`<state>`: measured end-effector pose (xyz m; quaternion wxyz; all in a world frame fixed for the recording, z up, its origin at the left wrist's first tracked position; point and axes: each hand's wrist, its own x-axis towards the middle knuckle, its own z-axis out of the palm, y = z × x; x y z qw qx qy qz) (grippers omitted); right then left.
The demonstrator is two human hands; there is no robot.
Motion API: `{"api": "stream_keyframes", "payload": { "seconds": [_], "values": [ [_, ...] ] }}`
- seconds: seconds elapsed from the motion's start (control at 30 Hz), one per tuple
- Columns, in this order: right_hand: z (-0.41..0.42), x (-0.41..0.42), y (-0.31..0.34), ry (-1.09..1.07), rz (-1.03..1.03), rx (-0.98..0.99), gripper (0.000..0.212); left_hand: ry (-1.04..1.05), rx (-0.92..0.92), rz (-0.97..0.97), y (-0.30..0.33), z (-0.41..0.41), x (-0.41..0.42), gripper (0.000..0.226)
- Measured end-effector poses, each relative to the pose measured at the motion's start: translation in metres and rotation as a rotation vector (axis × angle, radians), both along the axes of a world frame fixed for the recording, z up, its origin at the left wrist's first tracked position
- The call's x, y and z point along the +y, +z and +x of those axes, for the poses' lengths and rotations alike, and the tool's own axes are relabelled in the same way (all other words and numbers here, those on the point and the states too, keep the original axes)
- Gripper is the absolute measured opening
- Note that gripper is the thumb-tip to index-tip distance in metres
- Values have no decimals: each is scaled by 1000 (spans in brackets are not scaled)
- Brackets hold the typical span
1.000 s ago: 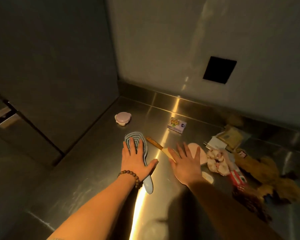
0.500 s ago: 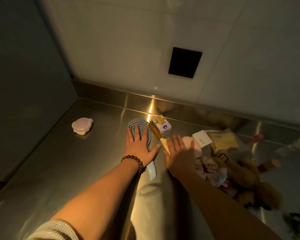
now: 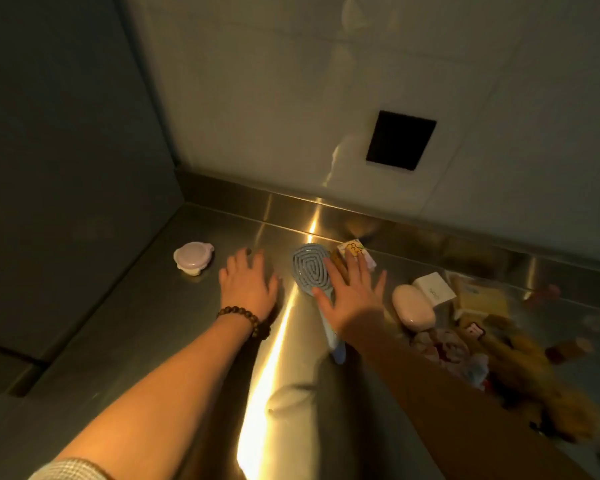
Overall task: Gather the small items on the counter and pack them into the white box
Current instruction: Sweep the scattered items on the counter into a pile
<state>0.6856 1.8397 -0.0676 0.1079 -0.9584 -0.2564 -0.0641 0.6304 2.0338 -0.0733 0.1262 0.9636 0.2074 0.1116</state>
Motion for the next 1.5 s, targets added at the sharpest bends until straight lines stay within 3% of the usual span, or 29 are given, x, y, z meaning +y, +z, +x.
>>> {"api": "stream_keyframes", "payload": {
  "seconds": [0.07,0.23,0.37,0.5,0.63,0.93,1.1,1.5],
  "values": [
    [5,23,2,38,-84,80,67,92,40,-10,-5,-13,31,63],
    [17,57,-14,117,-199,61,68,153,172,-45,-21,-29,84,84],
    [24,71,-30,136,-306,52,64,147,194,-152,-28,-25,96,86],
    [22,63,-31,148,-244,-26,49,173,151,-207,-27,-19,92,83],
    [20,51,-29,154,-192,-93,46,110,158,-223,-22,-11,70,81],
    [26,7,-22,20,-129,-41,48,-93,141,-273,-23,18,-24,61],
    [36,-22,-27,46,-256,39,57,-224,177,-247,-25,39,-69,57],
    [50,-64,-26,-84,-283,118,63,-400,265,-306,-21,76,-124,59]
  ]
}}
